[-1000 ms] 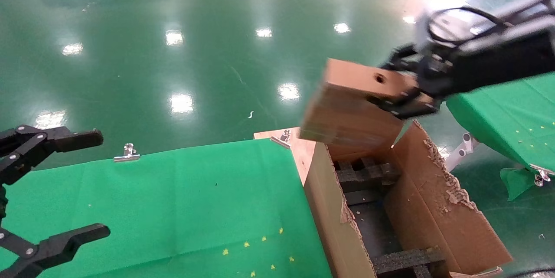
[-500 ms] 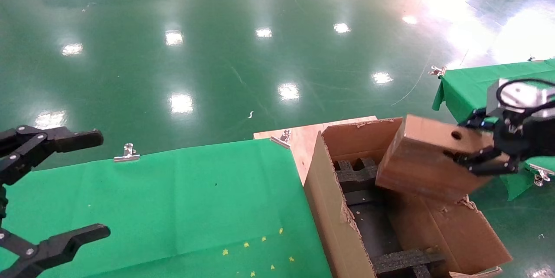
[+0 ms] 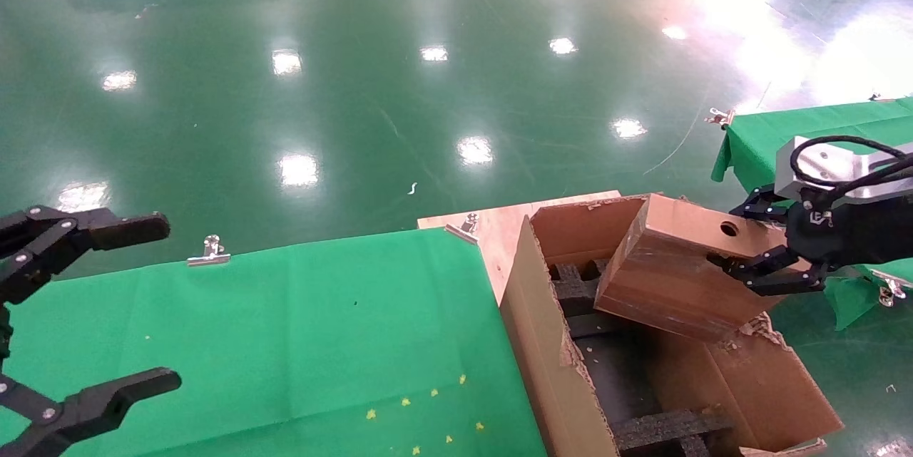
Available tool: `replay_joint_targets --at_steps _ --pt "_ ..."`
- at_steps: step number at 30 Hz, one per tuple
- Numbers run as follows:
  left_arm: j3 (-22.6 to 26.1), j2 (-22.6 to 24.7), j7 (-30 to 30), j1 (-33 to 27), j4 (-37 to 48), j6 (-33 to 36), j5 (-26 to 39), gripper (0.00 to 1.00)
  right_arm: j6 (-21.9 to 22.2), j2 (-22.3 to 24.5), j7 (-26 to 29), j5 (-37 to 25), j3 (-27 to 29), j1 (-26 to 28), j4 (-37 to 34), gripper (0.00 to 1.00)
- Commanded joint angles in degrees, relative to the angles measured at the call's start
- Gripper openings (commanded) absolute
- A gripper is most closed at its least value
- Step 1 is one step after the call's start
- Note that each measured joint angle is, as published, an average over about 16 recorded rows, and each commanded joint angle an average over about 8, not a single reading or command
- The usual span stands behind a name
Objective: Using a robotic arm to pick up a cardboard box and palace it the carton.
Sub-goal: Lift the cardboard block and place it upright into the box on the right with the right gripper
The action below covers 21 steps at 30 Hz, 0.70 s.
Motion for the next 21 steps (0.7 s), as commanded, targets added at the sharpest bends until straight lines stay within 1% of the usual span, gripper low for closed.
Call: replay_joint_targets --at_steps 1,5,8,10,14,18,21 --pt "0.00 0.00 0.00 0.00 0.00 0.00 0.00 1.00 -0.16 -0.10 -0.20 -0.12 0.13 0.10 -0.10 0.00" --pt "0.00 0.00 0.00 0.00 0.00 0.00 0.00 1.00 0.34 -0.22 1.09 0.01 0.01 -0.32 -0.62 0.00" --pt "0.00 0.00 0.00 0.00 0.01 0.00 0.00 1.00 2.47 -0.06 4.77 0.40 -0.35 -1.49 -0.75 0.00" --pt "0.00 0.00 0.00 0.00 0.01 0.00 0.00 1.00 4.73 0.43 8.58 0.53 -0.72 -2.66 0.04 0.00" --pt "0.01 0.00 0.00 0.00 0.01 0.00 0.00 1.00 10.36 2.78 18.47 -0.11 -1.85 -5.39 4.82 0.00" --pt "0.01 0.00 0.01 0.00 0.01 0.00 0.00 1.00 15.39 6.05 30.68 -1.84 -3.38 -7.92 12.39 0.00" --pt "0.01 0.00 0.01 0.00 0.01 0.00 0.00 1.00 18.24 8.27 40.16 -3.68 -4.55 -9.40 18.19 0.00"
